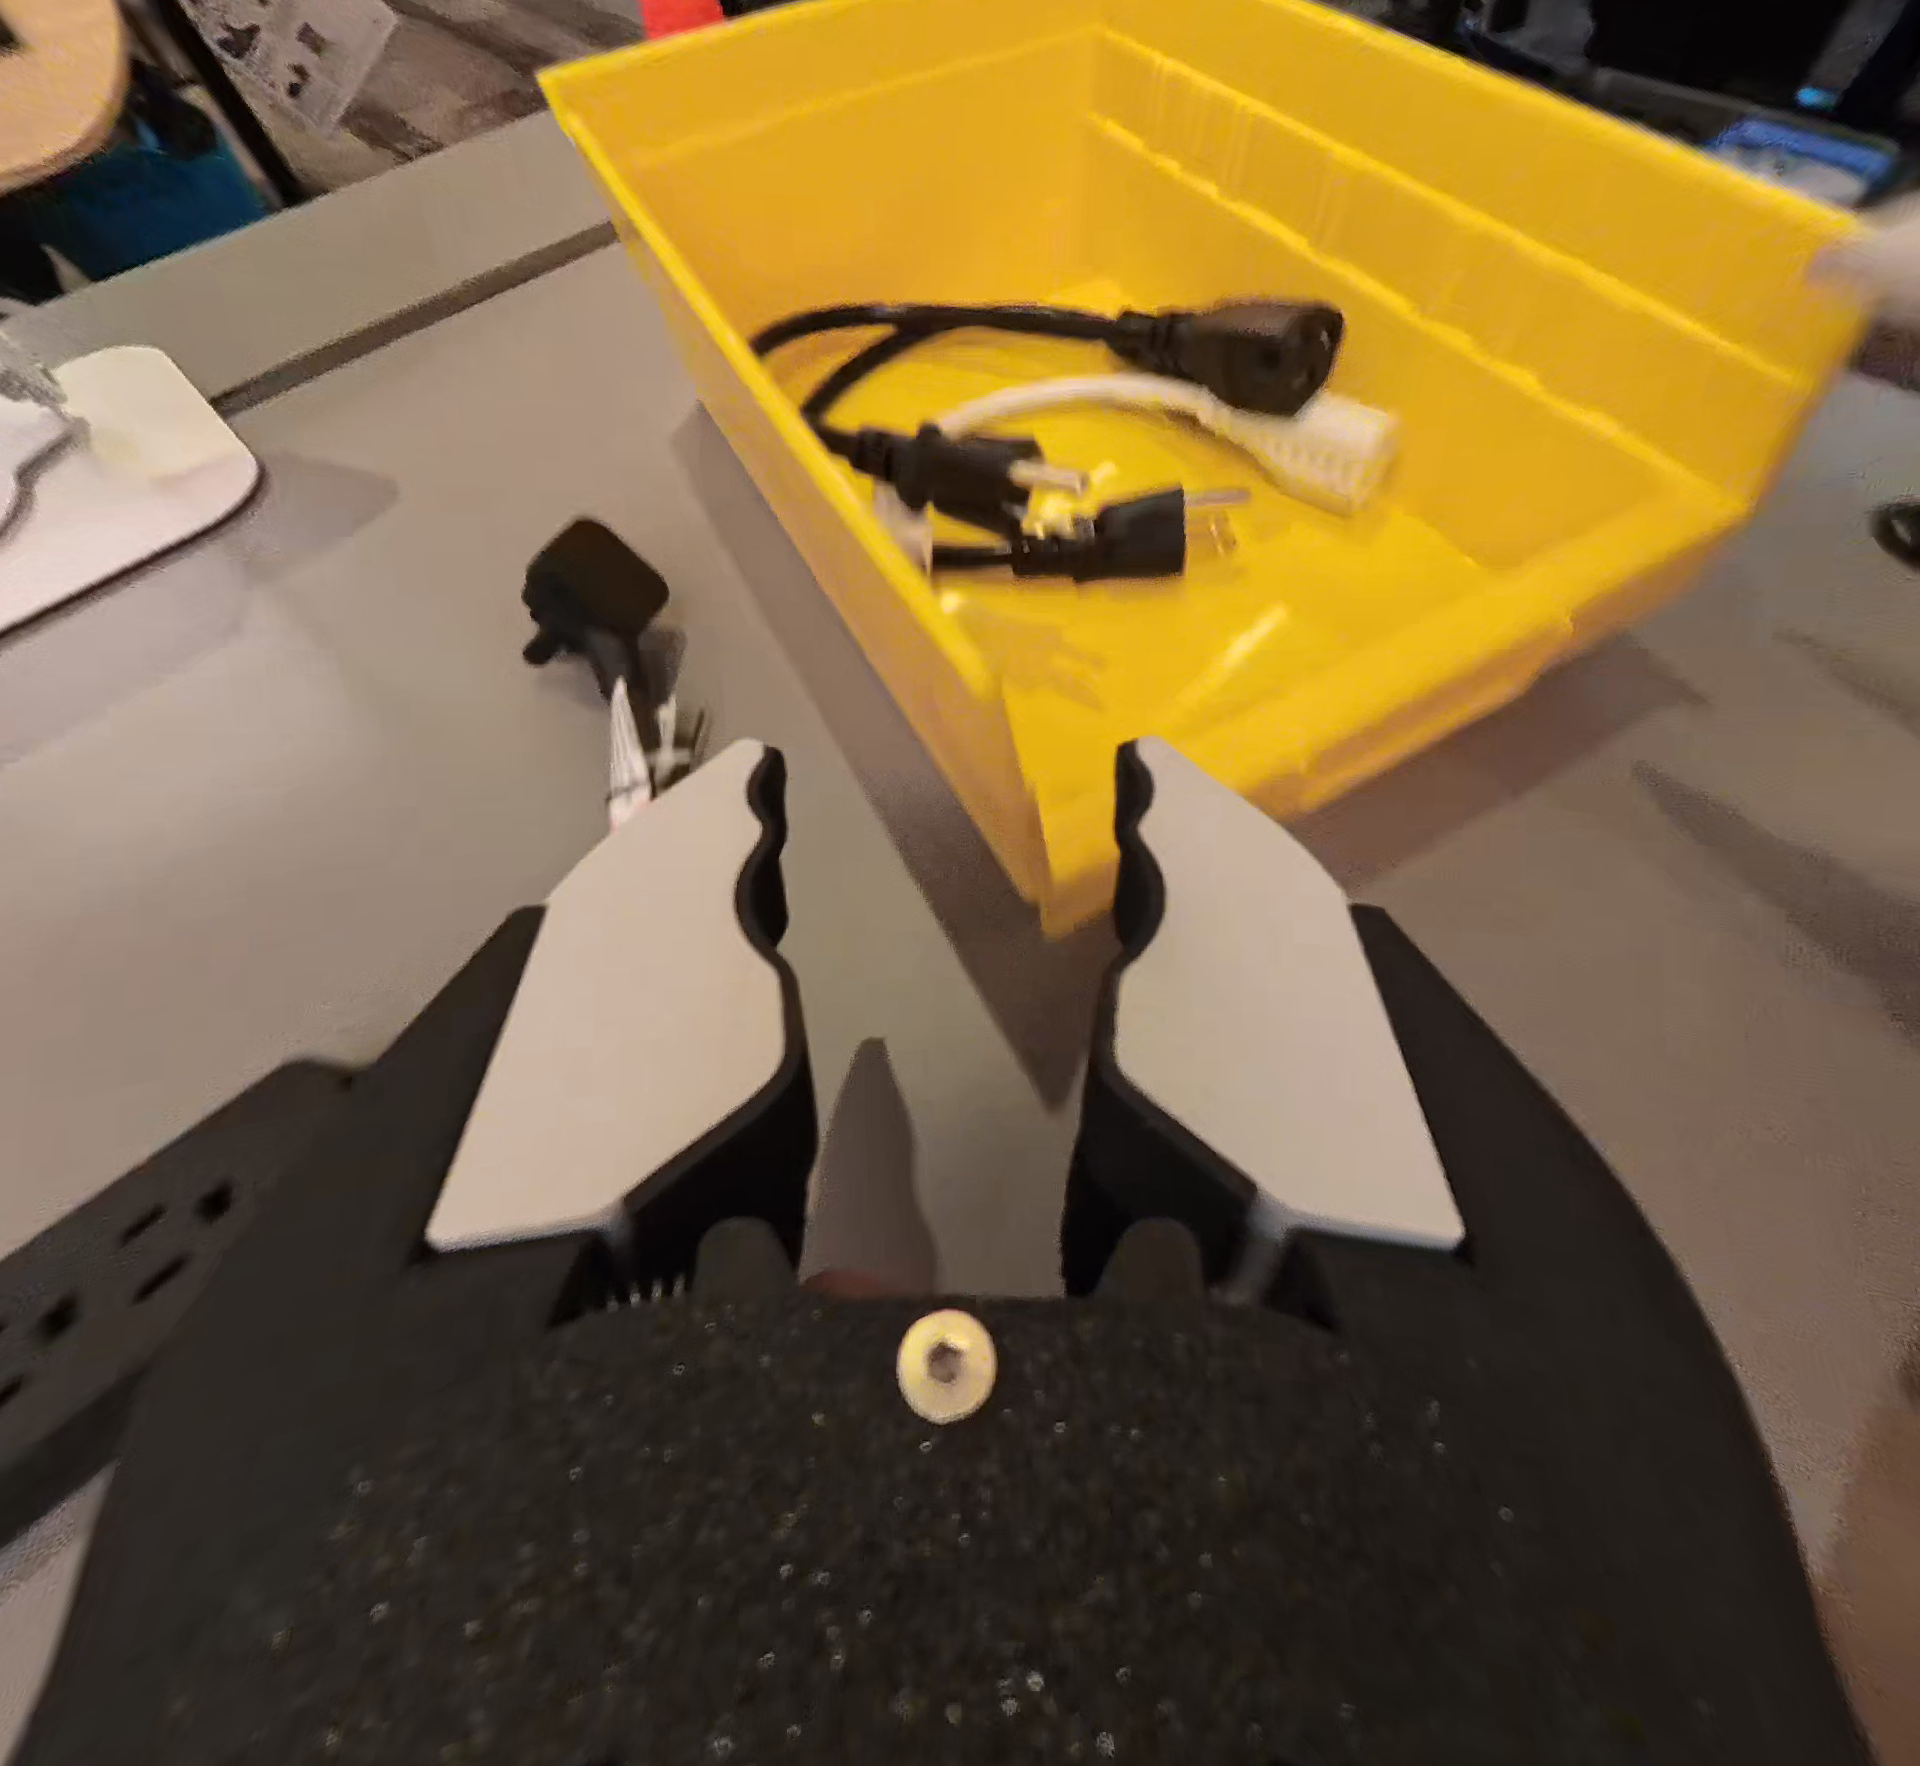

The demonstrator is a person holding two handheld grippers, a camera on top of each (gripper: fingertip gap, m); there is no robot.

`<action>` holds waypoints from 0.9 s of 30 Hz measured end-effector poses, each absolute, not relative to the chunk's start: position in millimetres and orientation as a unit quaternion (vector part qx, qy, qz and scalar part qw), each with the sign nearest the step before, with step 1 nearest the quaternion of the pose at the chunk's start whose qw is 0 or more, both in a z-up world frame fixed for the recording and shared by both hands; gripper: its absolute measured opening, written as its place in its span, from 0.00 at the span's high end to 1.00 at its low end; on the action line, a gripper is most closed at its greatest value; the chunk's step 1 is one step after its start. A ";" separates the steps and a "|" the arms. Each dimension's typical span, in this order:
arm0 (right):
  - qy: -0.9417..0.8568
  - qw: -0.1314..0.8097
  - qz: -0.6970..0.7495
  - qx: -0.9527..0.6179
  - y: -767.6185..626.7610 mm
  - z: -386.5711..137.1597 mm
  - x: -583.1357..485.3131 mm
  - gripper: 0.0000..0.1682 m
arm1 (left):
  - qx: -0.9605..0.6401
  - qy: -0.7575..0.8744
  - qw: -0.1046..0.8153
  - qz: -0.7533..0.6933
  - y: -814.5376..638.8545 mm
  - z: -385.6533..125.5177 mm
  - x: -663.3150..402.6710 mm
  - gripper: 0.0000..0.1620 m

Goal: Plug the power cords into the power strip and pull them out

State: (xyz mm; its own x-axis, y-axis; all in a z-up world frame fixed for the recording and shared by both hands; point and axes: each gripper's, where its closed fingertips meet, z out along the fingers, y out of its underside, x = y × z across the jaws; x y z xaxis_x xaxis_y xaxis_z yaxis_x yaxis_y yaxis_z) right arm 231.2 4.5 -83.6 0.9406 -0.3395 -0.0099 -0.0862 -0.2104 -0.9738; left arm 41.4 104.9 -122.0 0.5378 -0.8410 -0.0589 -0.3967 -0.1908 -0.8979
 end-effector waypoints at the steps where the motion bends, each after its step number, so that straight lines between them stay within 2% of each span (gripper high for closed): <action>1: 0.150 0.597 -0.090 -0.783 8.8 -96.2 230.5 0.60 | -0.737 0.409 0.484 -0.234 111.8 -120.9 53.0 0.65; 3: 0.178 0.574 -0.063 -0.797 18.4 -117.1 229.5 0.63 | -0.749 0.403 0.470 -0.237 120.1 -127.3 71.0 0.75; 4: 0.186 0.567 -0.052 -0.801 23.7 -123.9 229.0 0.71 | -0.764 0.398 0.450 -0.235 123.3 -135.0 76.5 0.81; 5: 0.193 0.558 -0.046 -0.806 27.9 -129.2 229.4 0.86 | -0.775 0.388 0.435 -0.244 125.1 -138.2 80.7 0.79; 6: 0.208 0.545 -0.059 -0.810 28.4 -132.5 234.8 0.97 | -0.783 0.373 0.430 -0.252 128.5 -136.8 81.4 0.86; 7: 0.207 0.536 -0.080 -0.815 28.2 -132.3 238.5 0.98 | -0.785 0.364 0.429 -0.257 131.0 -133.9 81.2 0.90; 11: 0.204 0.530 -0.154 -0.809 19.1 -112.1 231.9 0.98 | -0.763 0.366 0.480 -0.231 122.7 -112.1 70.3 0.94; 19: 0.154 0.619 -0.106 -0.763 29.5 -57.6 131.7 0.98 | -0.745 0.321 0.558 -0.175 121.4 -61.3 -43.9 0.96; 27: 0.043 0.590 -0.020 -0.806 83.0 -90.5 -16.8 0.98 | -0.795 0.230 0.553 -0.091 127.5 -88.2 -206.5 0.97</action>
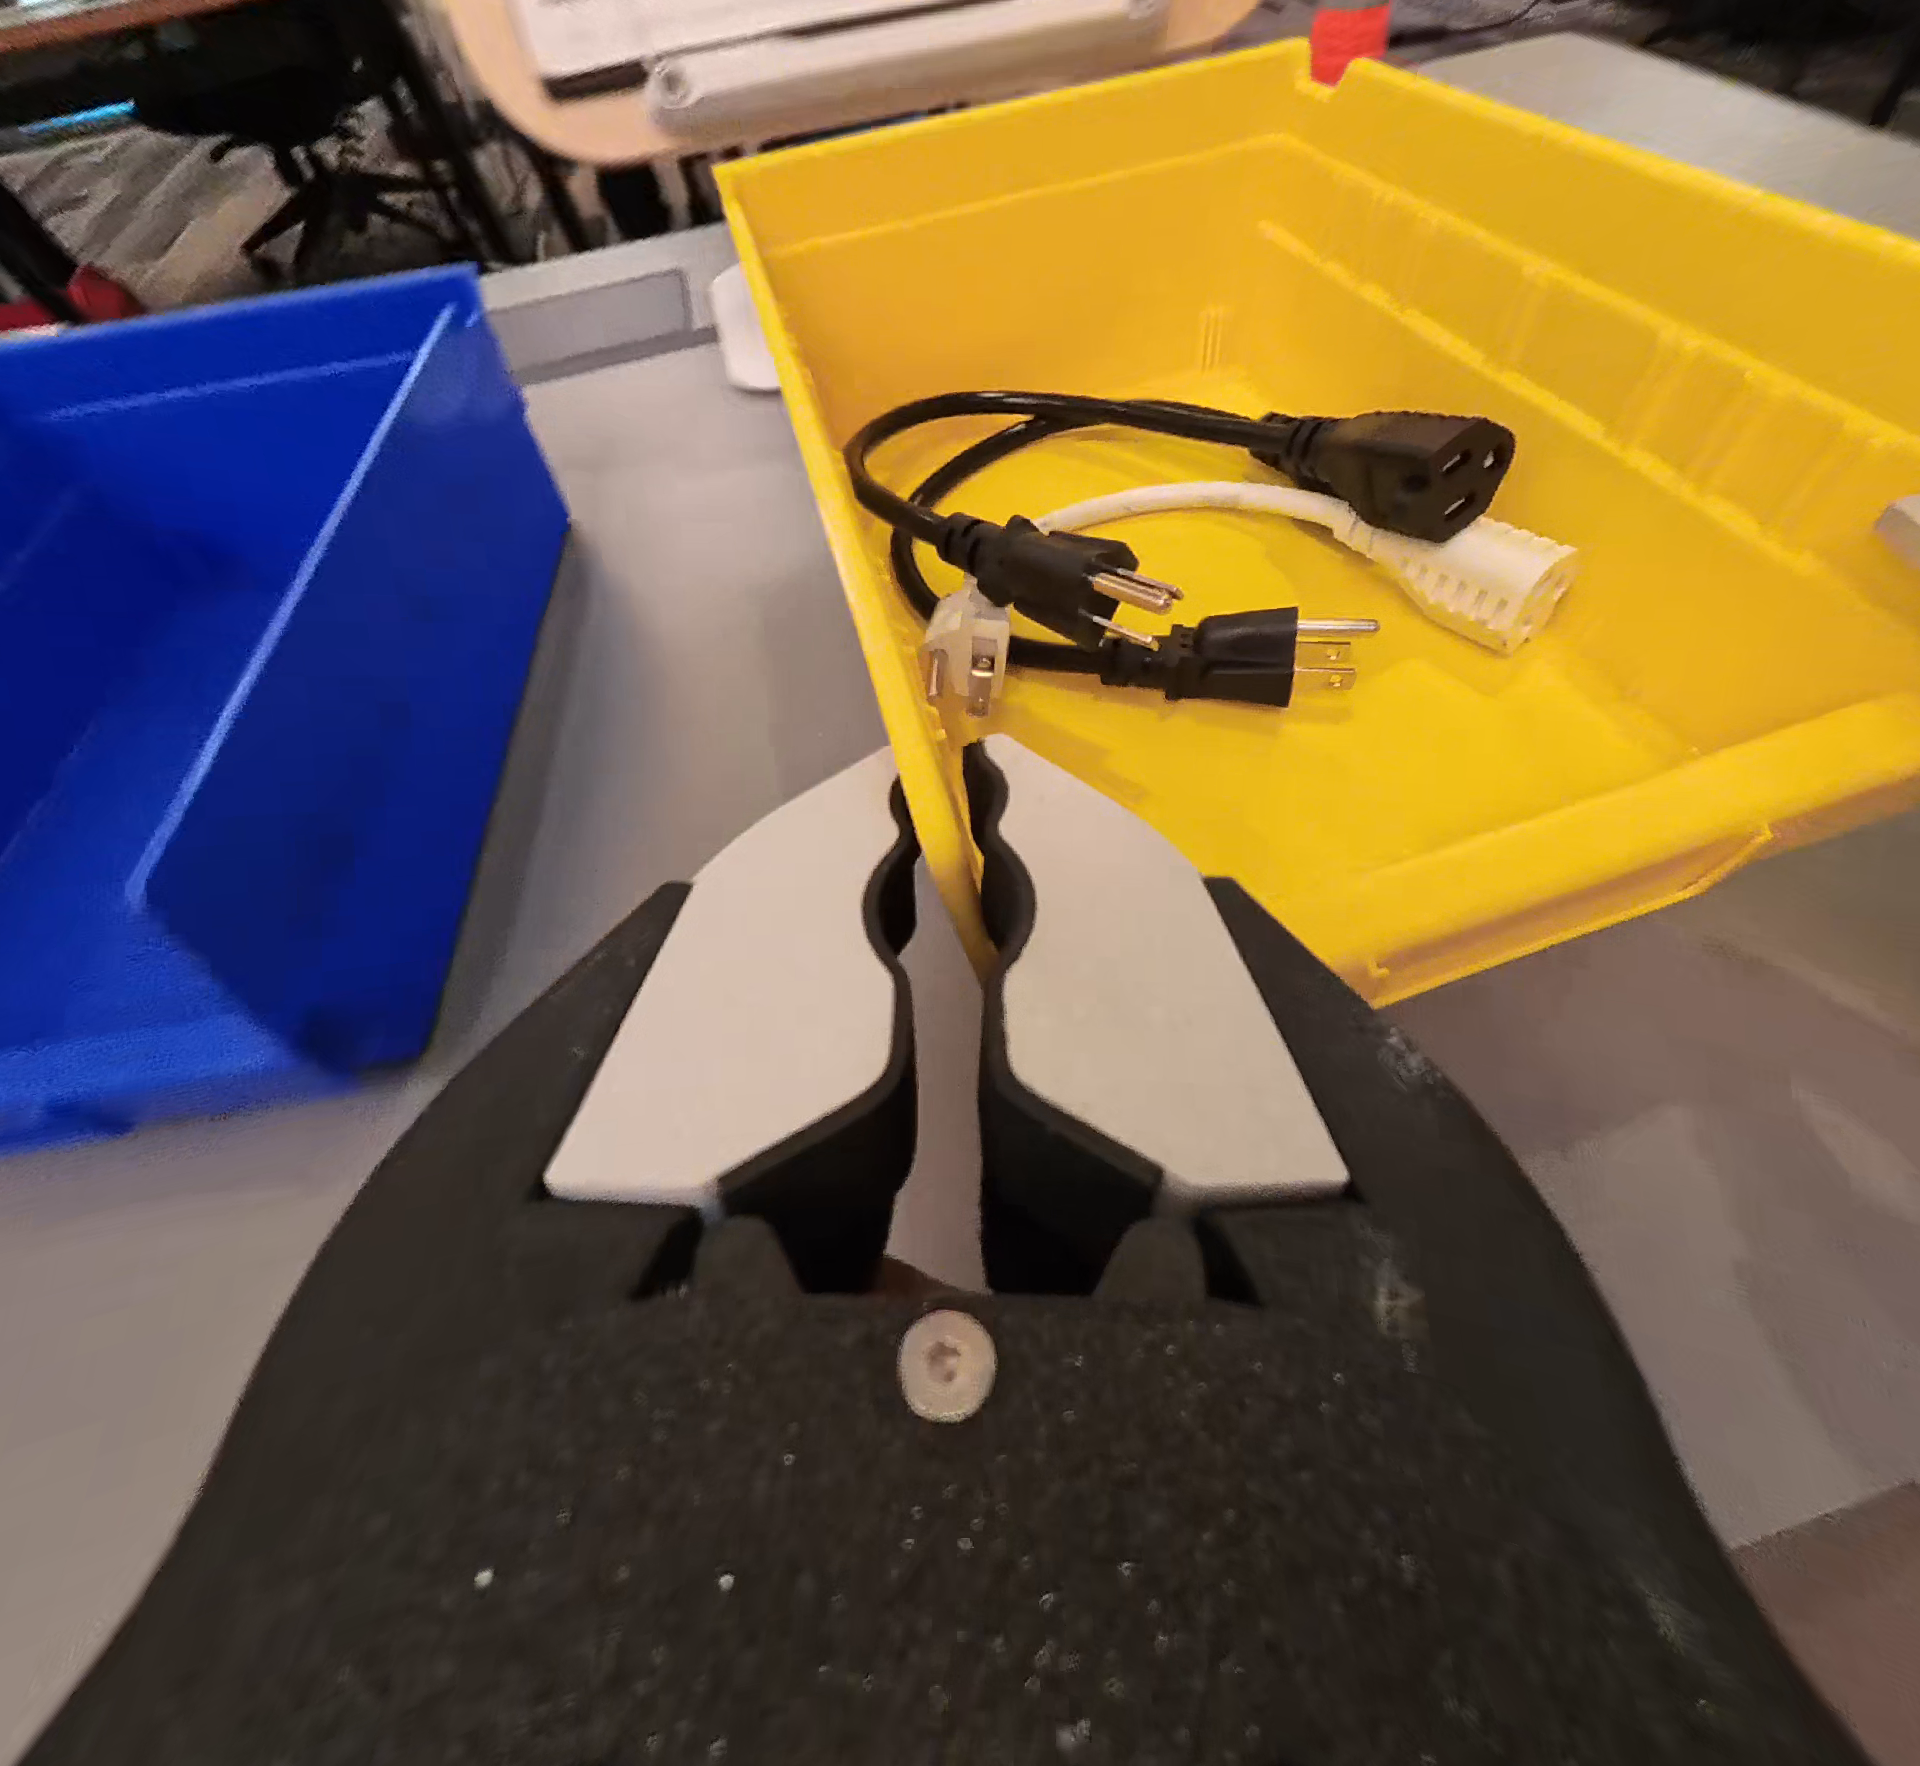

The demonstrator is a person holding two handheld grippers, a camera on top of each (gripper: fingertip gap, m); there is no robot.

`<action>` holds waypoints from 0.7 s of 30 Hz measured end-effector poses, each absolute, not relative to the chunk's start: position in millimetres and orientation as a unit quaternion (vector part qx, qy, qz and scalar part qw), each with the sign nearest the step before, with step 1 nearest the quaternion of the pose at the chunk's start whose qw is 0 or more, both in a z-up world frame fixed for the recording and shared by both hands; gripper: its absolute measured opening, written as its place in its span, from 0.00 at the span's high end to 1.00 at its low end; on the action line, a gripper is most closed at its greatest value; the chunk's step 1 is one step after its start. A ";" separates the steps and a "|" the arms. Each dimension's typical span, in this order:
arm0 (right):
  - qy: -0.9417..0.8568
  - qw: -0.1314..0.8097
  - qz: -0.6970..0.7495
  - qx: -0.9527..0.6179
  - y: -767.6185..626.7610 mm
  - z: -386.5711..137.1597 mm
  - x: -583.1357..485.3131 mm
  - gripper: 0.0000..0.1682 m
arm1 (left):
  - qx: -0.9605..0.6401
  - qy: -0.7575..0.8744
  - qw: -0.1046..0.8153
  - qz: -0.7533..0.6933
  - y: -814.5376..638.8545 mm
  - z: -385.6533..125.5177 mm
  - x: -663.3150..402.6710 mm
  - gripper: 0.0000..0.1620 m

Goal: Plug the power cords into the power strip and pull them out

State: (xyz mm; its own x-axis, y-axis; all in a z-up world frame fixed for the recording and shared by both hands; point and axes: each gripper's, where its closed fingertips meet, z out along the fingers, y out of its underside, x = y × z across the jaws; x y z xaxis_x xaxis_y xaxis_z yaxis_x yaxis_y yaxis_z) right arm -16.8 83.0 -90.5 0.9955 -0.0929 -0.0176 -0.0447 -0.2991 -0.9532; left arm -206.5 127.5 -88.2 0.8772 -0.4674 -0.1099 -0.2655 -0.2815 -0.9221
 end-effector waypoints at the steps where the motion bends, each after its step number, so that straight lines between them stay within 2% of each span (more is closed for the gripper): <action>1: 0.031 0.584 -0.021 -0.811 85.8 -97.8 -25.6 0.98 | -0.798 0.223 0.554 -0.087 128.8 -93.1 -215.3 0.97; 3: 0.011 0.595 -0.035 -0.803 88.9 -103.8 -33.4 0.97 | -0.789 0.222 0.567 -0.077 130.3 -95.3 -223.5 0.96; 6: -0.020 0.613 -0.023 -0.790 93.2 -103.0 -37.3 0.91 | -0.791 0.240 0.549 -0.128 121.1 -97.8 -221.7 0.89; 8: -0.056 0.614 -0.027 -0.787 84.3 -94.0 -33.1 0.85 | -0.788 0.235 0.534 -0.198 103.7 -82.3 -234.1 0.71; 9: -0.079 0.616 -0.031 -0.783 75.8 -87.0 -30.9 0.80 | -0.784 0.222 0.538 -0.215 98.8 -72.5 -252.8 0.71; 12: -0.145 0.620 -0.038 -0.770 43.7 -67.0 -32.5 0.76 | -0.794 0.148 0.567 -0.160 123.5 -60.7 -360.6 0.74; 14: -0.188 0.622 -0.008 -0.760 27.0 -59.4 -54.5 0.76 | -0.818 0.111 0.560 -0.075 163.6 -74.6 -450.2 0.68; 15: -0.216 0.617 0.027 -0.756 20.5 -59.5 -75.6 0.77 | -0.831 0.096 0.546 -0.043 185.5 -86.0 -489.3 0.62; 16: -0.244 0.609 0.071 -0.752 15.2 -61.4 -101.3 0.78 | -0.846 0.085 0.526 -0.035 206.2 -98.7 -517.9 0.55; 17: -0.269 0.597 0.118 -0.746 11.0 -64.6 -129.8 0.78 | -0.857 0.075 0.509 -0.041 225.8 -109.0 -538.2 0.52; 19: -0.315 0.562 0.207 -0.737 3.7 -75.8 -188.8 0.77 | -0.859 0.073 0.500 -0.086 259.4 -118.8 -551.7 0.54; 20: -0.335 0.535 0.243 -0.737 0.3 -83.1 -216.8 0.76 | -0.856 0.086 0.496 -0.115 272.3 -121.8 -548.1 0.60; 21: -0.353 0.513 0.273 -0.733 -2.5 -89.6 -242.9 0.75 | -0.855 0.107 0.489 -0.134 282.7 -125.4 -542.7 0.71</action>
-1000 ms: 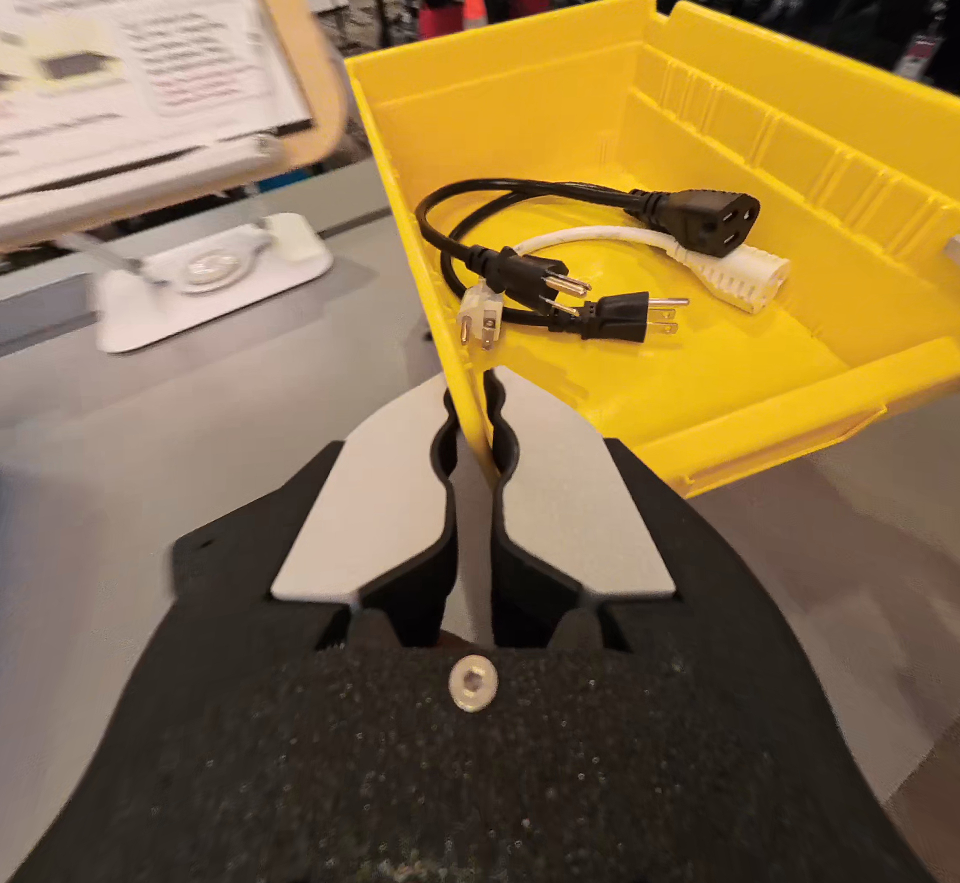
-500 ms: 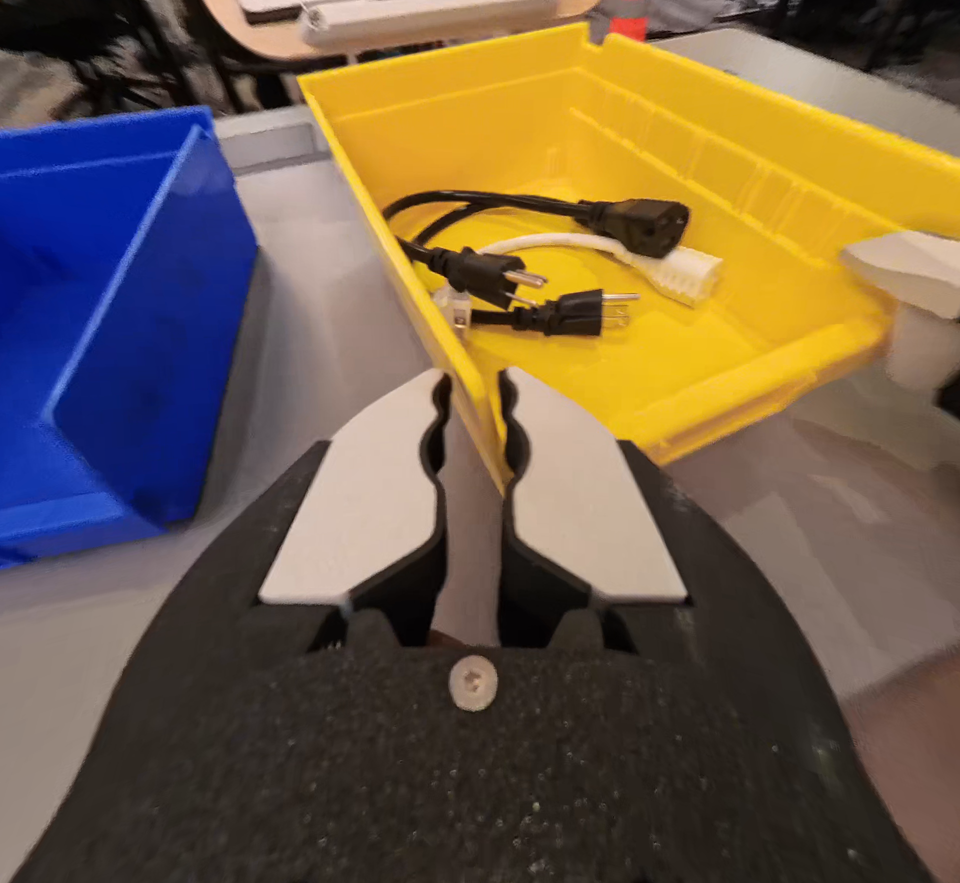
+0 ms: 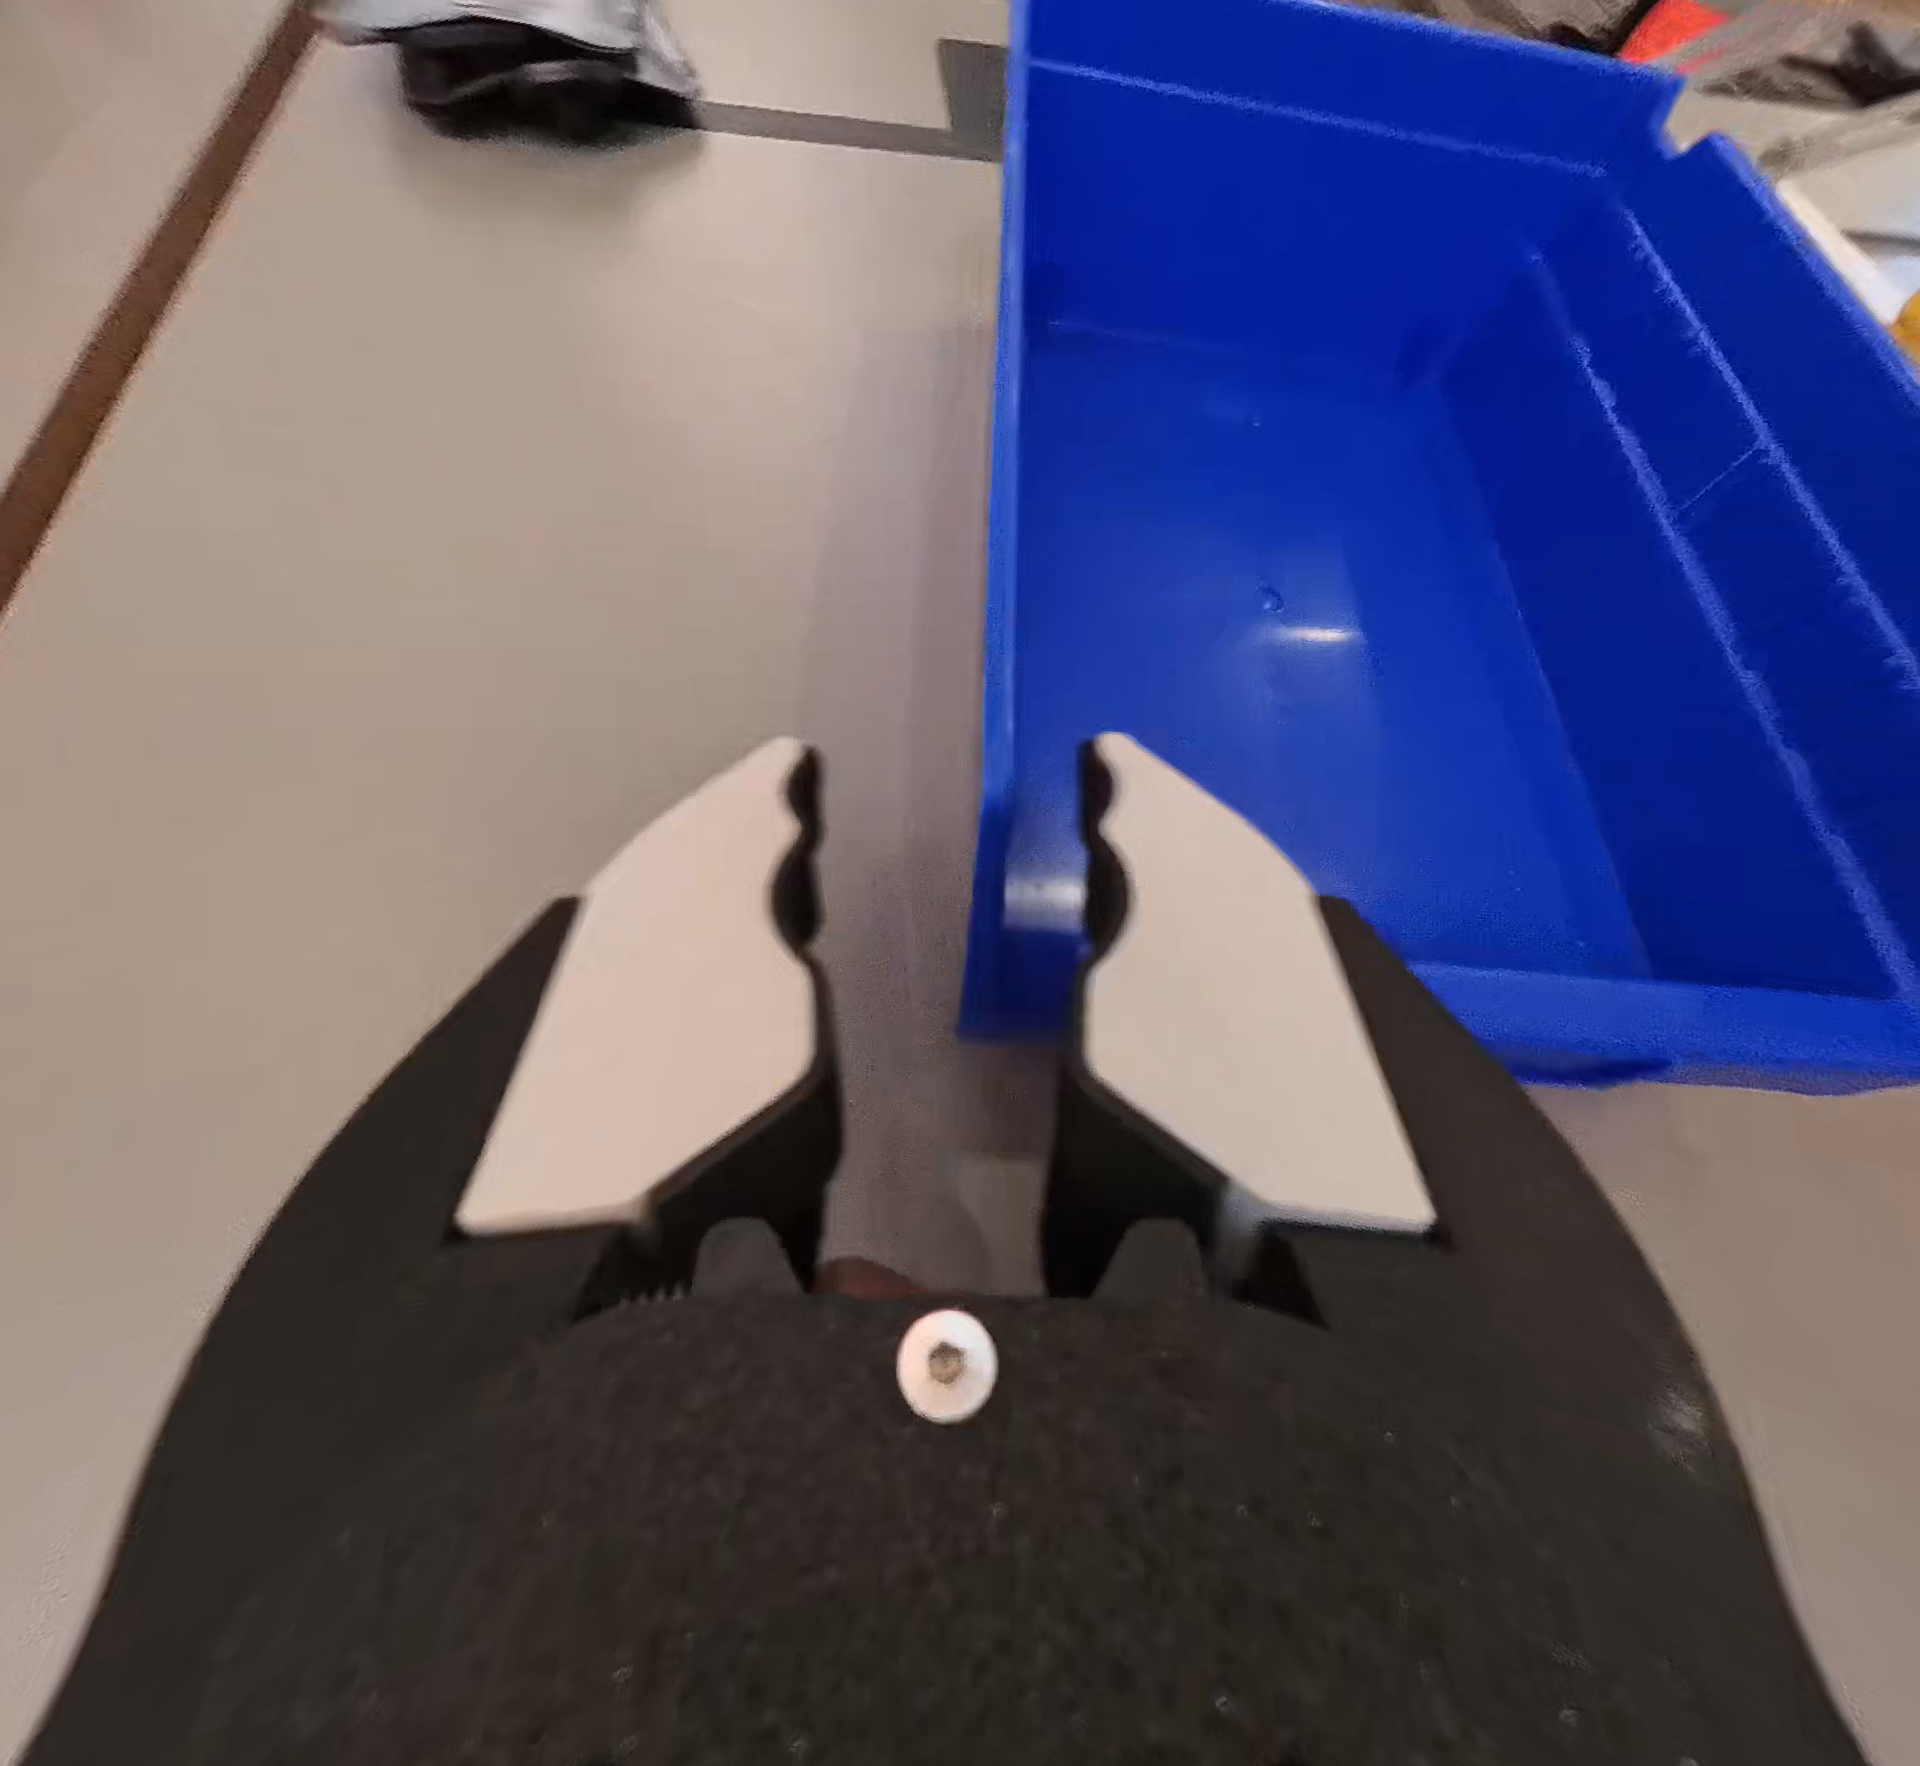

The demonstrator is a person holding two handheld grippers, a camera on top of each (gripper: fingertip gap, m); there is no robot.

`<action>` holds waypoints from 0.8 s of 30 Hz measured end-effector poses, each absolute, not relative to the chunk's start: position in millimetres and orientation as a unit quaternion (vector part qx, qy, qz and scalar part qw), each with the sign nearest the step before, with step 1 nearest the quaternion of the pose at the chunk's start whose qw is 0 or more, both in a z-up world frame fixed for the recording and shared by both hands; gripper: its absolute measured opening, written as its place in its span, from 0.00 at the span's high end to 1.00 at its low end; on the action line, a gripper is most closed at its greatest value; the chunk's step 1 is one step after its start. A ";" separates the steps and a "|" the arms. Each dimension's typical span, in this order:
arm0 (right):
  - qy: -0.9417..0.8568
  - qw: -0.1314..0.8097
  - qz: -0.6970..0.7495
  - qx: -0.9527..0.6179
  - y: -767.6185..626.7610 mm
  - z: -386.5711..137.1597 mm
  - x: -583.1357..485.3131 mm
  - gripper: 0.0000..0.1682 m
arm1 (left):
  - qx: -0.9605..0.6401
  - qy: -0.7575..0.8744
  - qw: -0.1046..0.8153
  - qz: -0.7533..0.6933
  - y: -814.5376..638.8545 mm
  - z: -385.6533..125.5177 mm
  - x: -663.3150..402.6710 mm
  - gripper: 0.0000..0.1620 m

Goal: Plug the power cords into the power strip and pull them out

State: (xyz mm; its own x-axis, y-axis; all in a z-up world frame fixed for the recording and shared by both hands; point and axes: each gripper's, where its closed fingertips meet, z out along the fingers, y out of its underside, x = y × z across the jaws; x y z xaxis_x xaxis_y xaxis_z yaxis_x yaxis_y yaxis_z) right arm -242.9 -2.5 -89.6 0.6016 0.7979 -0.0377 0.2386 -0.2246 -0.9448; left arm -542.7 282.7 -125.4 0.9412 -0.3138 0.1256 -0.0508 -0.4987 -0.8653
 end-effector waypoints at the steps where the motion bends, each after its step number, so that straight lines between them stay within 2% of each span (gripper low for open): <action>1: -0.366 0.498 0.291 -0.731 -2.5 -94.8 -264.9 0.73 | -0.855 0.119 0.485 -0.139 291.4 -128.5 -539.7 0.84; 2: -0.370 0.491 0.292 -0.732 2.0 -99.0 -281.8 0.72 | -0.855 0.126 0.479 -0.151 295.4 -130.8 -535.1 0.95; 3: -0.367 0.494 0.282 -0.736 10.3 -101.9 -295.0 0.73 | -0.859 0.117 0.474 -0.157 295.3 -132.3 -532.9 0.98; 6: -0.331 0.517 0.203 -0.763 46.8 -104.8 -316.1 0.69 | -0.865 0.114 0.475 -0.111 271.0 -133.5 -535.6 0.99; 8: -0.301 0.513 0.174 -0.785 66.8 -107.0 -328.5 0.59 | -0.866 0.094 0.482 -0.090 242.3 -133.5 -537.6 0.99; 9: -0.292 0.507 0.160 -0.795 74.5 -108.9 -333.4 0.57 | -0.866 0.087 0.486 -0.082 225.9 -133.5 -537.3 0.98; 11: -0.266 0.506 0.130 -0.810 88.8 -109.1 -336.3 0.58 | -0.863 0.072 0.494 -0.069 192.0 -133.7 -535.0 0.97; 16: -0.230 0.515 0.162 -0.810 101.2 -103.5 -356.6 0.60 | -0.862 0.030 0.504 -0.043 115.2 -133.7 -534.9 0.97; 18: -0.252 0.480 0.167 -0.824 98.1 -120.0 -368.5 0.62 | -0.859 0.019 0.507 -0.059 91.4 -133.4 -532.5 0.96; 19: -0.264 0.459 0.168 -0.831 94.2 -130.0 -373.4 0.58 | -0.859 0.007 0.508 -0.068 81.2 -133.2 -532.9 0.96; 20: -0.267 0.453 0.160 -0.835 92.6 -135.8 -374.6 0.59 | -0.859 -0.006 0.508 -0.069 72.1 -133.1 -534.7 0.97; 21: -0.264 0.462 0.142 -0.834 93.3 -135.6 -371.2 0.70 | -0.858 -0.014 0.510 -0.057 63.7 -133.0 -538.4 0.97; 24: -0.242 0.463 0.141 -0.841 90.9 -127.4 -367.2 0.92 | -0.851 -0.027 0.525 -0.022 41.9 -126.8 -545.0 0.97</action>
